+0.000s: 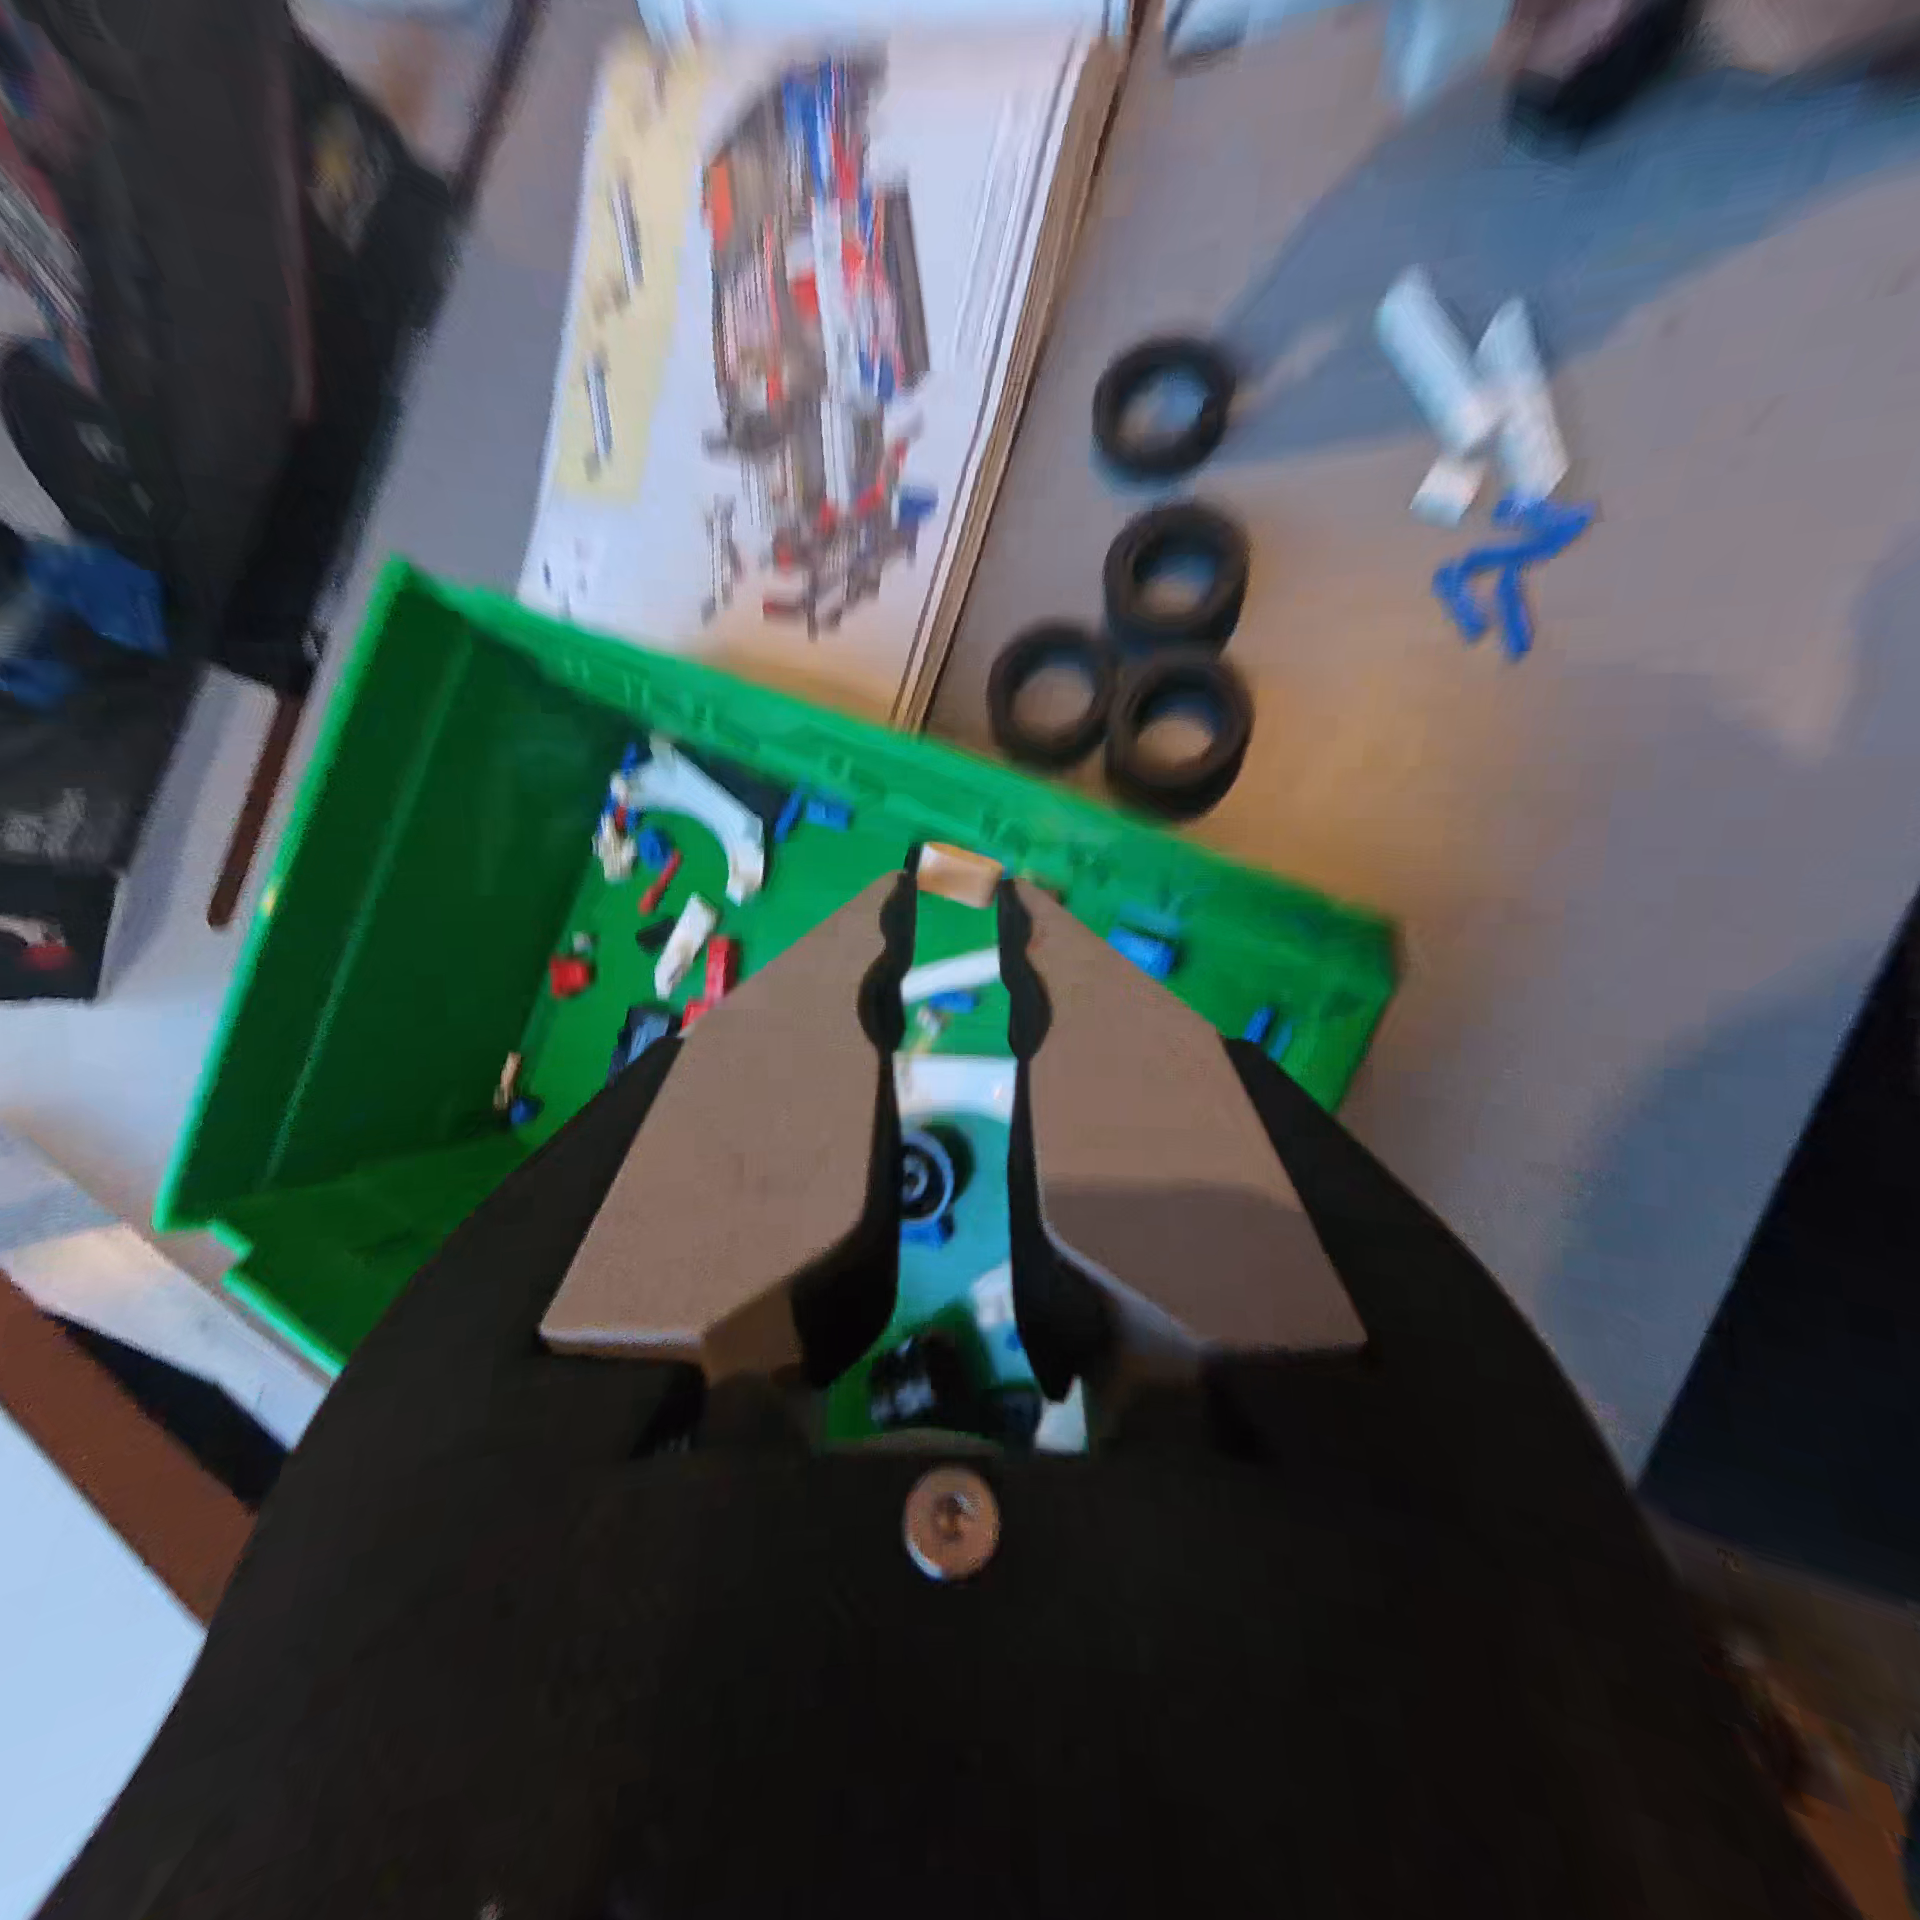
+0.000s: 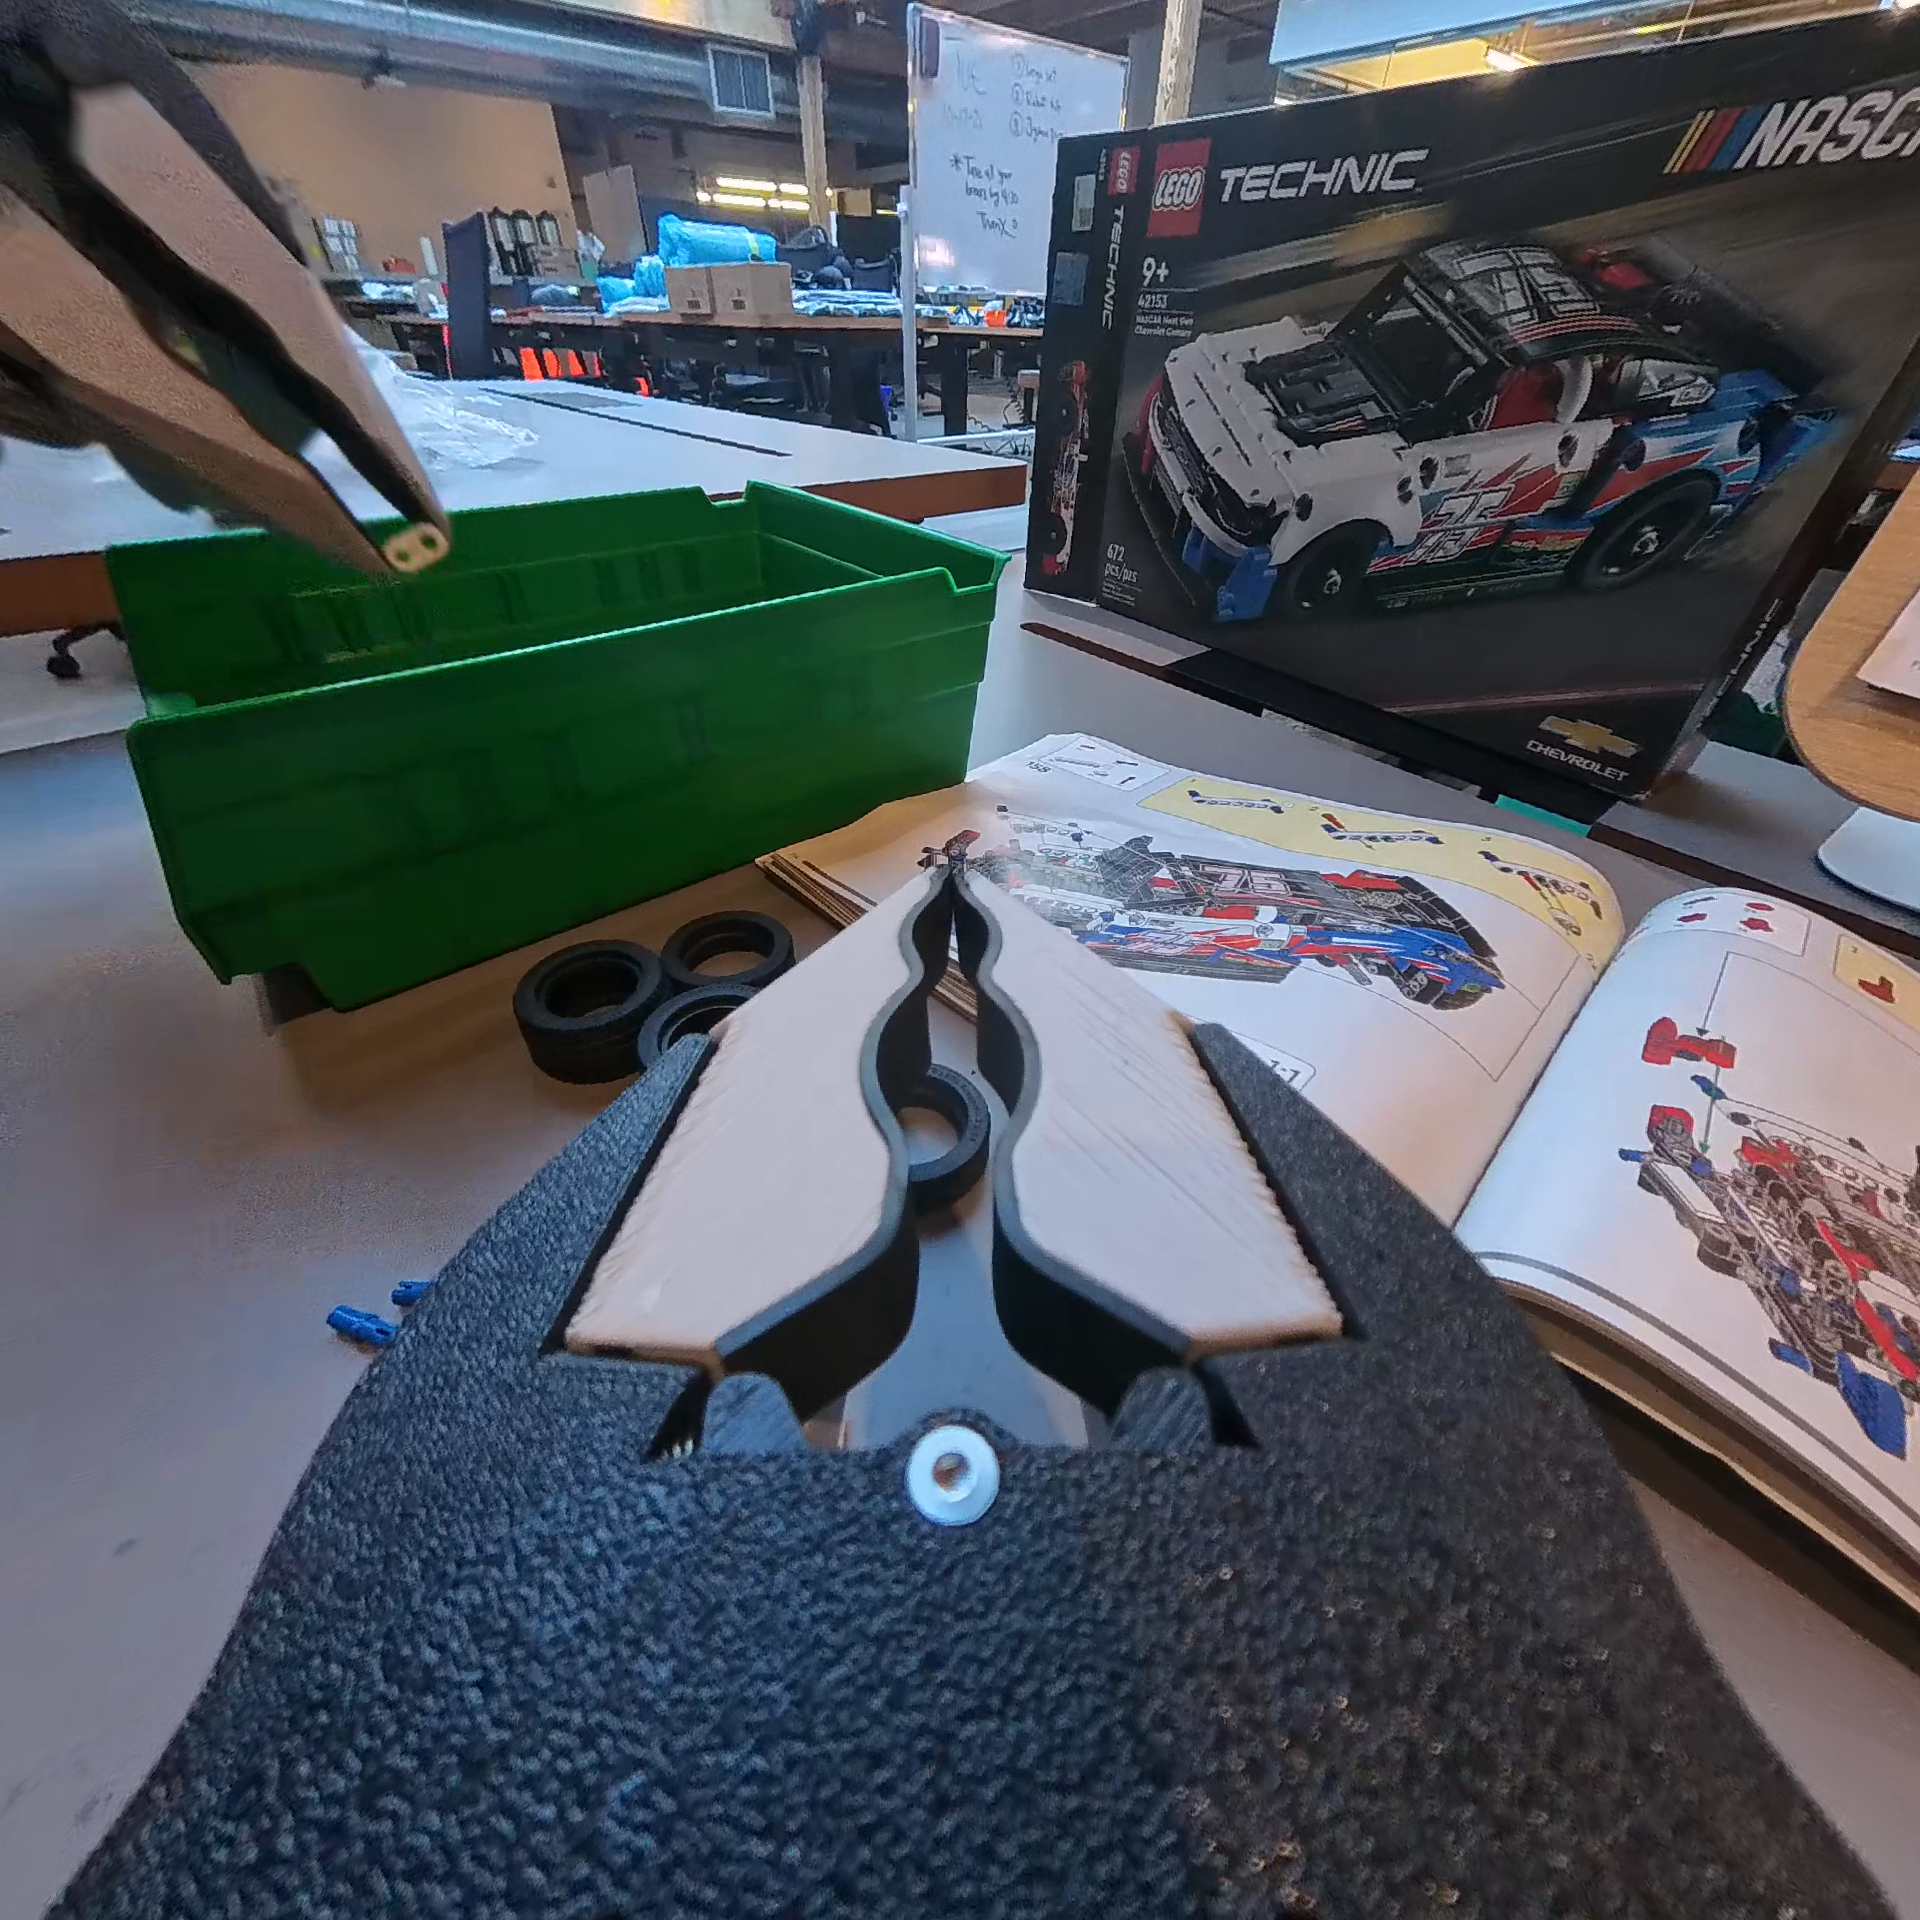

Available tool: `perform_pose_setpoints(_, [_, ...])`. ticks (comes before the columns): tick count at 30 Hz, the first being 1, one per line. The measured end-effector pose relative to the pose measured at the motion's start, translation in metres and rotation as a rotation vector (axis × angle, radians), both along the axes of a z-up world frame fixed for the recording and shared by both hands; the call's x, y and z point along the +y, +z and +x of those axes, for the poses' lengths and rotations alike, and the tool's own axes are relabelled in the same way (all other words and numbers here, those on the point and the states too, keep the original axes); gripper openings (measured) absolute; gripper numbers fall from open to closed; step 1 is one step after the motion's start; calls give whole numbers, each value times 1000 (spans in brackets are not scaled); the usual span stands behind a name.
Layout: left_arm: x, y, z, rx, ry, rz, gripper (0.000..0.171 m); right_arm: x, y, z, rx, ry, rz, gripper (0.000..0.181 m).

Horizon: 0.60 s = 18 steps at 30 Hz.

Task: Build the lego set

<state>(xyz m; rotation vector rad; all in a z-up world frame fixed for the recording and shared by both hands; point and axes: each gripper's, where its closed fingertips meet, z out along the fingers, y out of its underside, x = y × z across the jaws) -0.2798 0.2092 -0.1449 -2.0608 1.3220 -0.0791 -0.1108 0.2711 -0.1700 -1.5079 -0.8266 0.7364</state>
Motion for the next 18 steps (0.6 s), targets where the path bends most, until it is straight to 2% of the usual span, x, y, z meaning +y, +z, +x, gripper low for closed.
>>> perform_pose_setpoints(3, [-16,18,46,-72,-47,60,12,0,1,1,3,-5,5,0])
perform_pose_setpoints(6, [-36,9,102,-88,-150,26,12,0,2,2,8,-10,8,0])
perform_pose_setpoints(8, [-40,-11,129,-31,-179,-19,12,0,2,2,11,-13,9,0])
perform_pose_setpoints(12, [-32,-62,157,80,-8,-181,13,0,2,2,8,-15,13,0])
perform_pose_setpoints(15, [-30,-94,160,155,42,-225,13,-1,2,2,1,-15,19,0])
perform_pose_setpoints(18, [-35,-113,157,173,53,-278,13,-4,2,2,-3,-9,23,0])
